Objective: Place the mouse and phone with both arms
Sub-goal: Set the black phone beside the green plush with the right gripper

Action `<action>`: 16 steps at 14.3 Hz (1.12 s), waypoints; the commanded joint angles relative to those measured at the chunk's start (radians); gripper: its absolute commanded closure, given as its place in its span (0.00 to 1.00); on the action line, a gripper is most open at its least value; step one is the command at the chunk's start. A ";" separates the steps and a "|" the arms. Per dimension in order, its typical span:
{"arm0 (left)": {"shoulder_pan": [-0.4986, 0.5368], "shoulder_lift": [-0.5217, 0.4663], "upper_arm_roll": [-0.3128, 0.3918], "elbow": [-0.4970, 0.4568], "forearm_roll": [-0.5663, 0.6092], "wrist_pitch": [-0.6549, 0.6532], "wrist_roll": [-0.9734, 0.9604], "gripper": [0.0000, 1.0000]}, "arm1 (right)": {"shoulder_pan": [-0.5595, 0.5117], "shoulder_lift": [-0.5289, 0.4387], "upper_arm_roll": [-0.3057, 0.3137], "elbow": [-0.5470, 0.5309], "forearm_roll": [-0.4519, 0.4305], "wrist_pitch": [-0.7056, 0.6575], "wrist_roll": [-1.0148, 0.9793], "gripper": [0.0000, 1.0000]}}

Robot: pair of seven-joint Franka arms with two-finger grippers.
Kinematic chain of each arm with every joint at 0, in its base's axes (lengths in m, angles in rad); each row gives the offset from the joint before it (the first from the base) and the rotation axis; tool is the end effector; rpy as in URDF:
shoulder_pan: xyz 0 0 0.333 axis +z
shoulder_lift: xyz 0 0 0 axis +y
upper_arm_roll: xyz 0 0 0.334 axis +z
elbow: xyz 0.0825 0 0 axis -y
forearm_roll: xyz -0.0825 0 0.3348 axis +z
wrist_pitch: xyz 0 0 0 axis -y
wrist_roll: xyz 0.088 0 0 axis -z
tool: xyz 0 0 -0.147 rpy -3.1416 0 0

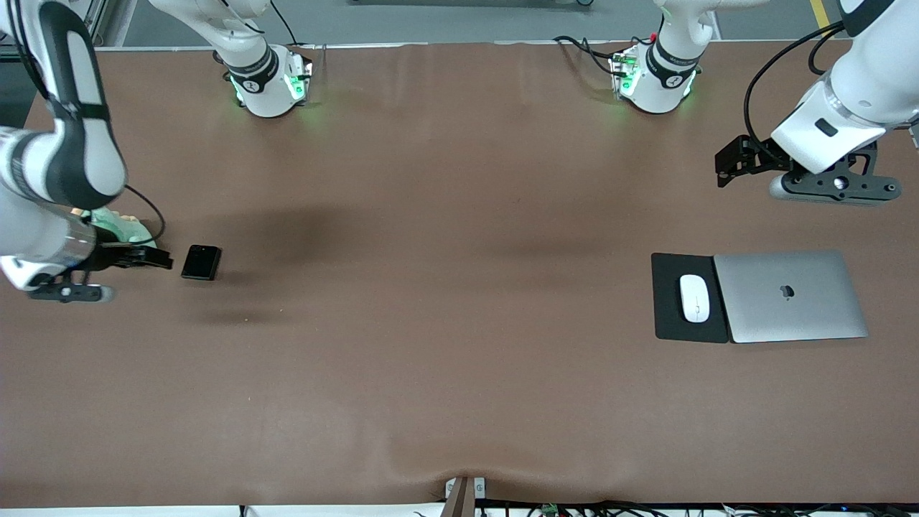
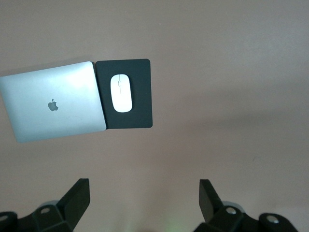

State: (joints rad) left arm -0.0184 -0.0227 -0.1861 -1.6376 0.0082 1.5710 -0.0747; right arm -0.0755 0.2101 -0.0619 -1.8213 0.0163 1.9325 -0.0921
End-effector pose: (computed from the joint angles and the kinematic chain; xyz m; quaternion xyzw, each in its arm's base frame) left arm 0.4843 -0.1003 0.5855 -0.9976 0.0649 0.0211 0.0092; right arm 0.5552 -0.0732 0.4128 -0.9985 0.0255 0.0488 0.0066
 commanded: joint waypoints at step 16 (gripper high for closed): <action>-0.078 0.055 0.085 0.093 0.019 -0.009 -0.008 0.00 | 0.023 -0.204 -0.001 0.200 -0.027 -0.299 -0.015 0.00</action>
State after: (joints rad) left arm -0.0906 0.0107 -0.1001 -1.5838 0.0086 1.5709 -0.0747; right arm -0.0450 0.0186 -0.0723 -1.5962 0.0004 1.6062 -0.1059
